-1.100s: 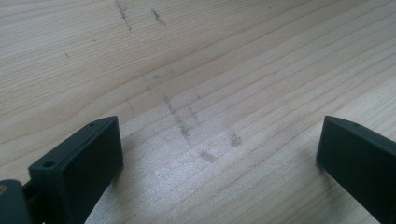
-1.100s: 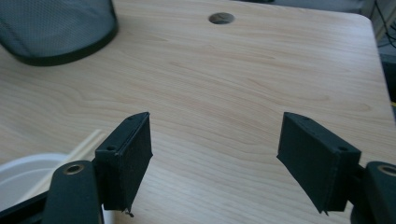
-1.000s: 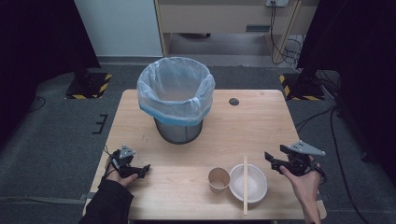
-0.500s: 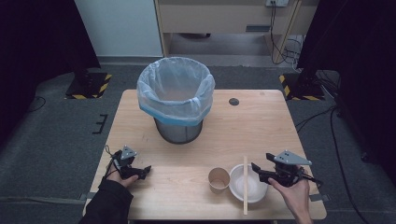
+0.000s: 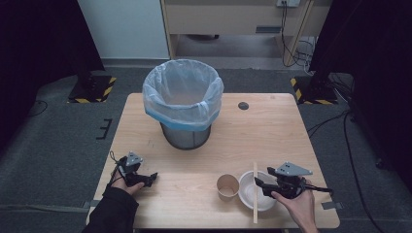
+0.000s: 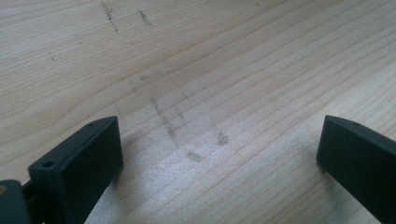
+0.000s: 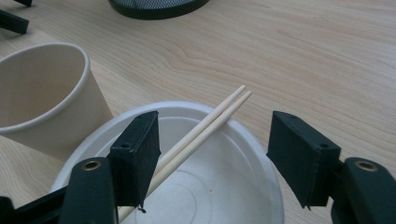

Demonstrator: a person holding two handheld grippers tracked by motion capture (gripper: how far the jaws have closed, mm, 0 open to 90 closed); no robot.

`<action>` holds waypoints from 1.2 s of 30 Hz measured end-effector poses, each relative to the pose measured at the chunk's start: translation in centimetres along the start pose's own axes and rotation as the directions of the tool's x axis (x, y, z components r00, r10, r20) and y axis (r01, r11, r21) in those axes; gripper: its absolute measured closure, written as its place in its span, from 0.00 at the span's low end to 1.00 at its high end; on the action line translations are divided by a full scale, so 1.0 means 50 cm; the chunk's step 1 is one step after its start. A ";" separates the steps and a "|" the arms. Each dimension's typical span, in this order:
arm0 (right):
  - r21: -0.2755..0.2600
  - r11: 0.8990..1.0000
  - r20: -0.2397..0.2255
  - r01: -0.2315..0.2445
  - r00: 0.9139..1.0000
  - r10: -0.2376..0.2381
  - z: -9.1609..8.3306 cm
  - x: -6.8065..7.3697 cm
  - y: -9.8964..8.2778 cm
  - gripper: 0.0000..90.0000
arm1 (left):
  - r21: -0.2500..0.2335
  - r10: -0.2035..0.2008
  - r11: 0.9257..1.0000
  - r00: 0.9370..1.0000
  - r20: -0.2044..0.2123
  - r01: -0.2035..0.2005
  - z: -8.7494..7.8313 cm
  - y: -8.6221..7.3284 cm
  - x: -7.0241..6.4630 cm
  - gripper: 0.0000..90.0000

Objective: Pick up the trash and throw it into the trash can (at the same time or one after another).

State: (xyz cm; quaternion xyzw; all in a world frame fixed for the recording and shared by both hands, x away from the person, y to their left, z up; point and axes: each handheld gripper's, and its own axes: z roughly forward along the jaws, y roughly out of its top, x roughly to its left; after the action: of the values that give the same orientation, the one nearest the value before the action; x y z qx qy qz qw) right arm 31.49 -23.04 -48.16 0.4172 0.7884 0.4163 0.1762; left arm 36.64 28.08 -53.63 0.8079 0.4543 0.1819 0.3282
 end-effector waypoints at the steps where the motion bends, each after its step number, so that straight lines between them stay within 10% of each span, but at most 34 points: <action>1: 0.004 1.000 0.000 0.002 1.000 -0.002 0.001 0.001 -0.001 0.38 | 0.000 0.000 1.000 1.000 0.000 0.000 0.000 0.000 0.000 0.00; 36: 0.139 0.990 0.000 -0.007 1.000 0.007 0.011 0.011 -0.011 0.61 | 0.000 0.002 1.000 1.000 0.002 -0.002 0.000 0.000 0.000 0.00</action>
State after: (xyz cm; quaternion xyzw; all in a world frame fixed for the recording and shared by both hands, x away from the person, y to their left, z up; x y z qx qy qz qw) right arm 31.24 -22.49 -48.91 0.4312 0.8141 0.3609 0.1449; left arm 36.65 28.08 -53.63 0.8086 0.4532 0.1814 0.3284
